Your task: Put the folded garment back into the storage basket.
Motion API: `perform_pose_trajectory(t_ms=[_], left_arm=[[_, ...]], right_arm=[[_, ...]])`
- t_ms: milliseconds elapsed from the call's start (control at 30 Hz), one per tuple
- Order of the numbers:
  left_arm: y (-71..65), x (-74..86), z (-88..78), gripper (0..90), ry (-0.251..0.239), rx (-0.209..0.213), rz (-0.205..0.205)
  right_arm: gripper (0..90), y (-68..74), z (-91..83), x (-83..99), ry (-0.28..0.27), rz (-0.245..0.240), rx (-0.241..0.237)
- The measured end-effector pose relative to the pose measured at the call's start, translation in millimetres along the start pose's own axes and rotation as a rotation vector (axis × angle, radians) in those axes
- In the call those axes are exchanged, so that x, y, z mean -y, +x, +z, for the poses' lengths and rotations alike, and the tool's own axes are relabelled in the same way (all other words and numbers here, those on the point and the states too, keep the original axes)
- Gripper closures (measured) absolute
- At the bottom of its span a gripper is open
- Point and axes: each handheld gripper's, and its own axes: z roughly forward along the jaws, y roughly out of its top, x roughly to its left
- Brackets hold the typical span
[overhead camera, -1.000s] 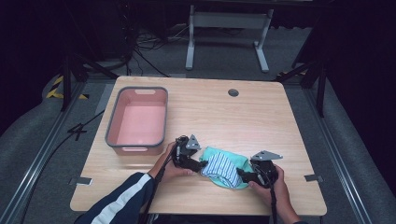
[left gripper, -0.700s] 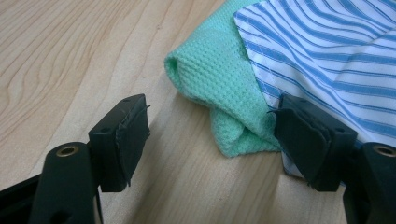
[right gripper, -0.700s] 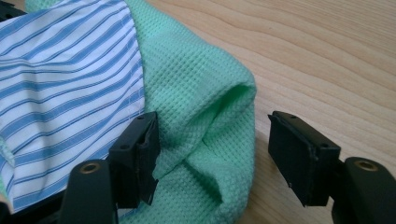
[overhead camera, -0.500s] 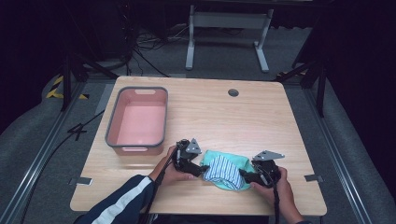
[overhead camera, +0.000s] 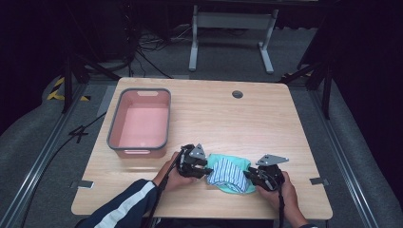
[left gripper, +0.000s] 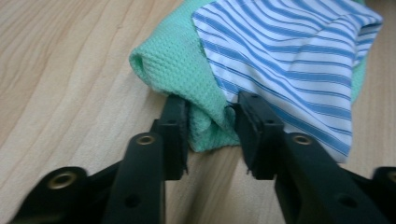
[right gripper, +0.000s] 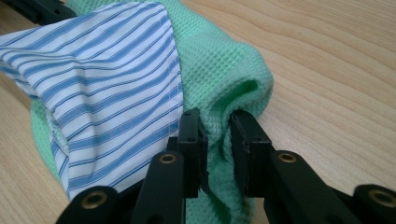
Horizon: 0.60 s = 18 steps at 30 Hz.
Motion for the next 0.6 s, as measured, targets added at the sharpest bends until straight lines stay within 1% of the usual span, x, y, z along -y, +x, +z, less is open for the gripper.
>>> perform_pose_trajectory(t_ms=[33,100,167,200,233,333,400,433,467,567,600], left_arm=[[0.2,-0.1,0.2,73.2,-0.001,0.007,0.007],[-0.4,-0.3,0.3,77.2,0.002,0.015,0.009],[-1.0,-0.6,0.5,78.8,0.002,0.017,0.008],[-1.2,-0.5,0.6,79.2,0.0,0.016,0.01],[-1.4,-0.7,0.2,79.5,0.005,0.014,0.012],[-3.1,-2.2,-0.5,80.3,0.011,0.002,0.018],[-3.6,-3.2,-1.7,80.7,0.016,0.005,0.032],[-4.1,-3.7,-2.3,80.9,0.016,0.005,0.03],[-4.0,-4.8,-3.3,80.9,0.015,0.004,0.039],[-4.5,-6.3,-4.6,81.1,0.011,0.009,0.029],[-4.8,-8.3,-5.6,81.2,0.006,0.011,0.032]], right_arm=[[76.7,0.0,0.1,-0.1,0.0,-0.005,-0.003],[77.5,0.8,0.0,-0.2,0.0,-0.012,-0.002],[77.9,0.8,0.3,0.0,-0.004,-0.018,-0.002],[78.3,0.7,0.3,0.2,-0.007,-0.023,-0.004],[78.8,0.6,0.1,0.1,-0.006,-0.017,-0.007],[80.3,0.9,-0.9,-1.1,-0.002,-0.03,-0.003],[80.7,1.1,-1.7,-1.2,-0.002,-0.03,-0.003],[81.0,0.7,-2.2,-1.2,-0.004,-0.03,-0.007],[81.3,0.6,-3.2,-1.5,-0.003,-0.026,-0.011],[81.6,-0.5,-5.3,-1.9,-0.004,-0.029,-0.025],[81.6,-2.1,-7.4,-1.6,-0.008,-0.018,-0.035]])
